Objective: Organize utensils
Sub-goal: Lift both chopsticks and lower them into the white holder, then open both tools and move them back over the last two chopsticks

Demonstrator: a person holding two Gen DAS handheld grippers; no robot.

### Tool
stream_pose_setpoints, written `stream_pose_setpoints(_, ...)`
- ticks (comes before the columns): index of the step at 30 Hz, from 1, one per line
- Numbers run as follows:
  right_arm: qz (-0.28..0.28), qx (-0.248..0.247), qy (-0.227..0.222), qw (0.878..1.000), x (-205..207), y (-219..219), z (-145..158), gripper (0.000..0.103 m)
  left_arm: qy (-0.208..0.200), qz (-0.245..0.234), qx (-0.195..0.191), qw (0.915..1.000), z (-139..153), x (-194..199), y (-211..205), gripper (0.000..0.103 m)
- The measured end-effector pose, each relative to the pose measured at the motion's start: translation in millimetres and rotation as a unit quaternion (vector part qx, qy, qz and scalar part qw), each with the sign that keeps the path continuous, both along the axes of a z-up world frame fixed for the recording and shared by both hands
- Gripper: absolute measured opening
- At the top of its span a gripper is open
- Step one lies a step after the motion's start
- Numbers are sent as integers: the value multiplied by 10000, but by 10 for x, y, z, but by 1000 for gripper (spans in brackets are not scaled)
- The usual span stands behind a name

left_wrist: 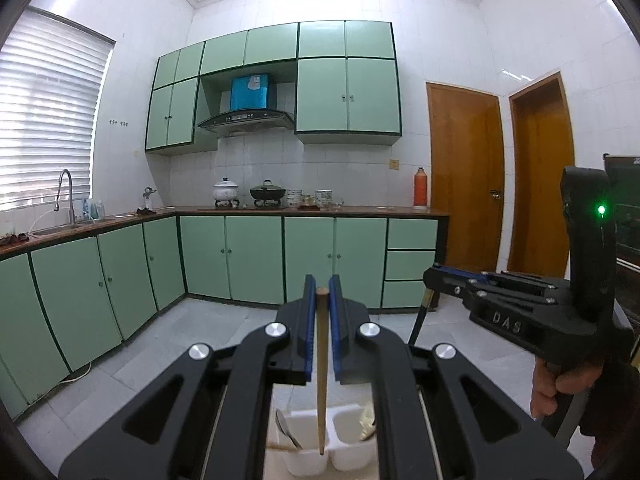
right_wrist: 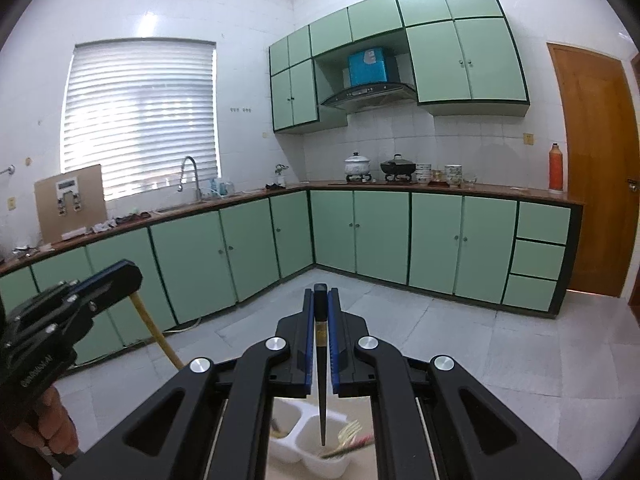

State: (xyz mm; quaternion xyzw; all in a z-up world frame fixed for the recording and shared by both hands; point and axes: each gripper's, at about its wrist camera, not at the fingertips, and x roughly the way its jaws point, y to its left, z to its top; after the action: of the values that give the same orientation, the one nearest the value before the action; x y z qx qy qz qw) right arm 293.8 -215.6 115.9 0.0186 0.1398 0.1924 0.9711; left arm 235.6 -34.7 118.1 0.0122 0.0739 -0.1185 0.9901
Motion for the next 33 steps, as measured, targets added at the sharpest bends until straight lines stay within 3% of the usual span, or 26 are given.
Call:
stream_pose_setpoints(5, -57, -98, 190, 9998, 300, 95, -292, 6, 37, 124, -33, 9999, -185, 367, -2, 6)
stream_pose_setpoints(12, -29, -204, 448, 9988, 403, 128, -668, 6, 676, 243, -224, 9972, -707, 764, 137, 6)
stream_pose_setpoints(15, -2, -203, 572, 9982, 411, 119, -781, 6, 976, 247, -258, 9946, -883, 842, 199, 6)
stream_pose_setpoints(21, -43, -220, 678, 9974, 374, 103, -889, 8, 1150, 245, -163, 9929, -1009, 826, 268, 10)
stream_pose_setpoints(25, -97, -199, 578, 9981, 266, 46, -837, 20, 1064, 302, -151, 9937, -983, 732, 287, 32)
stream_pose_setpoints(29, -229, -178, 321, 9991, 49, -31, -736, 43, 918, 327, -205, 9950, -914, 539, 325, 44)
stream_pose_setpoints(33, -290, -61, 113, 9995, -214, -122, -672, 55, 746, 370, -176, 9964, -886, 266, 332, 55)
